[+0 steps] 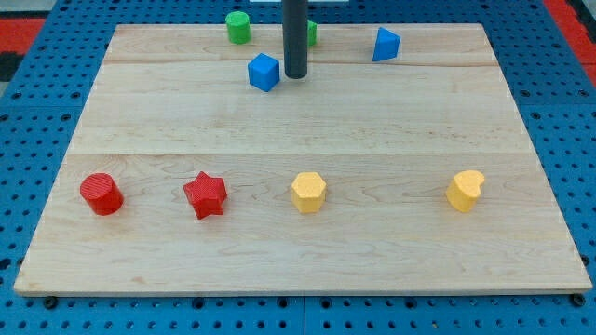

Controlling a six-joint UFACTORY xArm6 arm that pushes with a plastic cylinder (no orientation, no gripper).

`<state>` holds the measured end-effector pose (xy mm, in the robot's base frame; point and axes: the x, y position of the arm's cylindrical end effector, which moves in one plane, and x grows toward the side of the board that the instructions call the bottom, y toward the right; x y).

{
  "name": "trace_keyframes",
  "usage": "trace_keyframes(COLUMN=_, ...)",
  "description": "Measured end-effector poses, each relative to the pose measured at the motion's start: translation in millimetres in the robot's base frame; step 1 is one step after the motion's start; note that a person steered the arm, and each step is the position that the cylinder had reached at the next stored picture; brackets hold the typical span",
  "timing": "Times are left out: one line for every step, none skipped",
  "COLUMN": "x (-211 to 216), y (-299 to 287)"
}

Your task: Push the blue cube towards the red star

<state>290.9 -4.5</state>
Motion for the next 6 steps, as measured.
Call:
trace_keyframes(x=-16.0, y=-27.3)
trace_keyframes(x=-2.0, y=-73.6)
trace_keyframes(x=25.5, y=-104.0)
trace_keyframes(x=58.5, y=-104.0)
trace_keyframes(x=87.1, y=-100.5)
trace_keyframes(x=114.7, y=-87.7)
